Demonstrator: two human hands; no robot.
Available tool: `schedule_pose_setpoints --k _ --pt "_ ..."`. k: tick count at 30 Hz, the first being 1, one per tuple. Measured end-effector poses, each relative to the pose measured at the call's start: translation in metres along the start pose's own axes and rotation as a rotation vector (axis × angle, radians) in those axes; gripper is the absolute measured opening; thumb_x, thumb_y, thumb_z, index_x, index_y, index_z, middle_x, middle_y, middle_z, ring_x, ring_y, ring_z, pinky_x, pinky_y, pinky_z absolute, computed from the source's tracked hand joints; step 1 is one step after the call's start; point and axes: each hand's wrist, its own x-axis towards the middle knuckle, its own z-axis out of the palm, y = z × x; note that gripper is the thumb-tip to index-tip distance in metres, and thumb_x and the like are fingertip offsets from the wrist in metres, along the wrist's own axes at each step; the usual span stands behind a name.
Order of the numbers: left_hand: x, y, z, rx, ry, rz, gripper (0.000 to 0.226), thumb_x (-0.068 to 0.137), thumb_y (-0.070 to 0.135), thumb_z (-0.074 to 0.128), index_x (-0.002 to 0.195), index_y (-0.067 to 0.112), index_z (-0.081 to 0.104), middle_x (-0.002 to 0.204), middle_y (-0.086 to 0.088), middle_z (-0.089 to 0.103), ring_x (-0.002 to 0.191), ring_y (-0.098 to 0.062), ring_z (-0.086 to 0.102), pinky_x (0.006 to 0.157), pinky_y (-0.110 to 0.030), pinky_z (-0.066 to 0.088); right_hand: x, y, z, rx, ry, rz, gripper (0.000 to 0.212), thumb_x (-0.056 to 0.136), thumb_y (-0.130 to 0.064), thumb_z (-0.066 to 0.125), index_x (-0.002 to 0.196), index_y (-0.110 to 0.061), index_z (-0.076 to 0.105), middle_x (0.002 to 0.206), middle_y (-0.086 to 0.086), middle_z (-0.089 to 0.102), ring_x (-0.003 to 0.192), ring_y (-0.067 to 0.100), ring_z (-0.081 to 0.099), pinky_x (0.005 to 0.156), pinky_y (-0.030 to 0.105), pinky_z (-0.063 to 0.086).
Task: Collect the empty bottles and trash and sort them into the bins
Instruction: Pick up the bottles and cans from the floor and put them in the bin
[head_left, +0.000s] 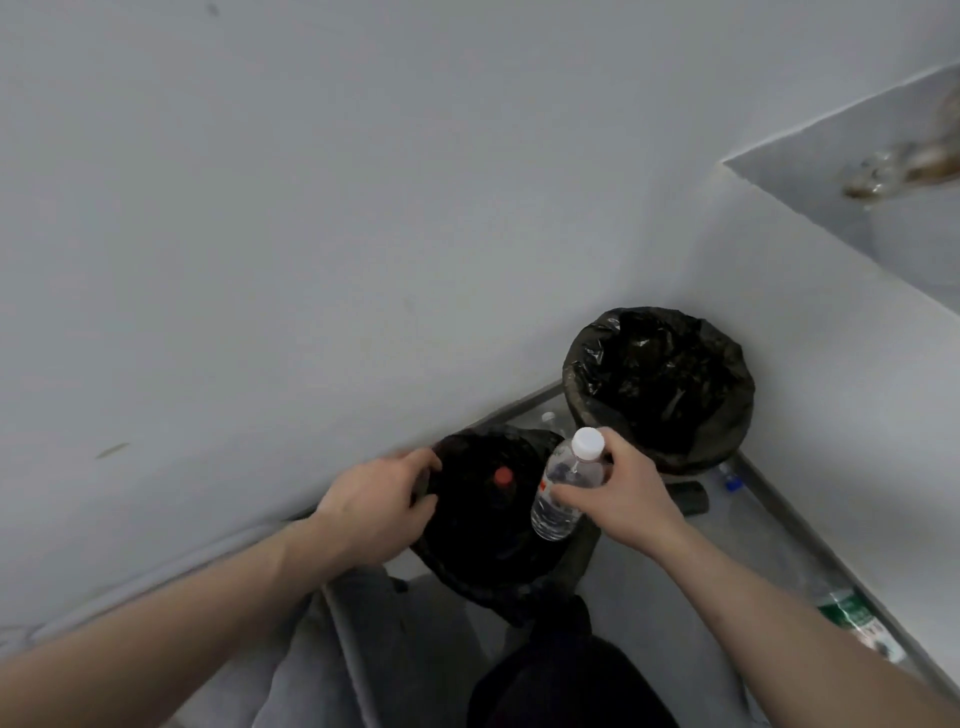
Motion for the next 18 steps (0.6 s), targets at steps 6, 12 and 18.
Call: schedule_pose_setpoints --k 6,12,18 --pt "-0.076 -0.007 -0.007 0.014 0.246 -0.029 0.020 0.084 0.047 0.060 0.097 0.034 0.067 0.095 0.017 0.067 0.091 -0.013 0.065 0.072 -0.029 0.039 0.009 0.012 0.034 -0.317 -0.041 0.004 0.049 0.059 -0.045 0.086 0.096 -0.036 0.054 0.089 -0.014 0.067 0.084 0.010 0.063 0.071 0.034 0.053" --pt "-0.066 -0.014 0.011 -0.144 0.384 -0.011 0.017 0.081 0.044 0.062 0.074 0.029 0.060 0.073 0.014 0.059 0.068 -0.008 0.059 0.060 -0.030 0.045 0.029 0.037 0.056 -0.407 -0.018 0.043 0.025 0.070 -0.025 0.074 0.087 -0.032 0.057 0.082 -0.010 0.069 0.080 0.017 0.065 0.070 0.035 0.053" --pt "-0.059 -0.017 0.021 -0.114 0.381 -0.033 0.024 0.080 0.045 0.061 0.067 0.026 0.054 0.064 0.012 0.053 0.061 -0.010 0.055 0.057 -0.032 0.044 0.040 0.063 0.082 -0.589 -0.155 0.045 0.017 0.080 -0.011 0.061 0.090 -0.025 0.060 0.090 0.000 0.069 0.088 0.027 0.066 0.069 0.034 0.046"
